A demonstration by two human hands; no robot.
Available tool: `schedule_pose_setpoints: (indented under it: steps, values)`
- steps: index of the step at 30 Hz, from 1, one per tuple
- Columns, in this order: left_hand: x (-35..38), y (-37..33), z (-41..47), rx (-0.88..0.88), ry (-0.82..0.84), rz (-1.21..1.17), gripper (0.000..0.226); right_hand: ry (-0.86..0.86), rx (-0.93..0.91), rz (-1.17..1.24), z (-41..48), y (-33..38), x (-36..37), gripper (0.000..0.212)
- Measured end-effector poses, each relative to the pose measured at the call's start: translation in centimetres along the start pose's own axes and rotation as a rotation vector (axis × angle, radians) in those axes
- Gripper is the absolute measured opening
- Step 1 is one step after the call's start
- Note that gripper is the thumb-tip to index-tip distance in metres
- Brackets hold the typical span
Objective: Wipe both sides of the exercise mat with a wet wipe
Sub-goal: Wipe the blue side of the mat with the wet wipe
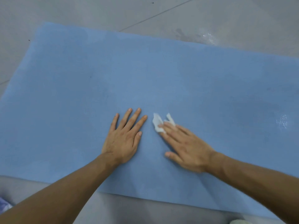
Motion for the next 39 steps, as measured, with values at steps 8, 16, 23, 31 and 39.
schedule_pose_setpoints:
  steps: [8,16,23,31,39]
  values:
    - [-0.2,0.0,-0.1,0.005,-0.013,-0.011,0.057,0.204,-0.505,-0.157,-4.6,13.5,3.2,0.070]
    - [-0.2,0.1,-0.1,0.005,-0.018,-0.028,0.057,0.195,-0.381,-0.058,-4.7,6.0,1.2,0.065]
    - [-0.3,0.1,-0.1,0.004,-0.015,-0.040,0.058,0.208,0.049,-0.152,-1.0,-6.0,-1.4,0.068]
    - [-0.3,0.0,-0.1,0.002,-0.016,-0.027,0.058,0.012,0.094,0.023,0.6,-2.0,-0.7,0.072]
    - [-0.4,-0.1,-0.1,0.003,-0.021,-0.027,0.058,0.137,-0.337,-0.100,-4.0,10.8,2.6,0.066]
Point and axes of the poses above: each hand's wrist, its own z-axis towards the middle knuckle, its own x-axis out of the palm, y = z × x, the point moved 9 cm from there along z, towards the middle knuckle, and after that the axes turned 11 degrees about -x, right-handed, at the moved point
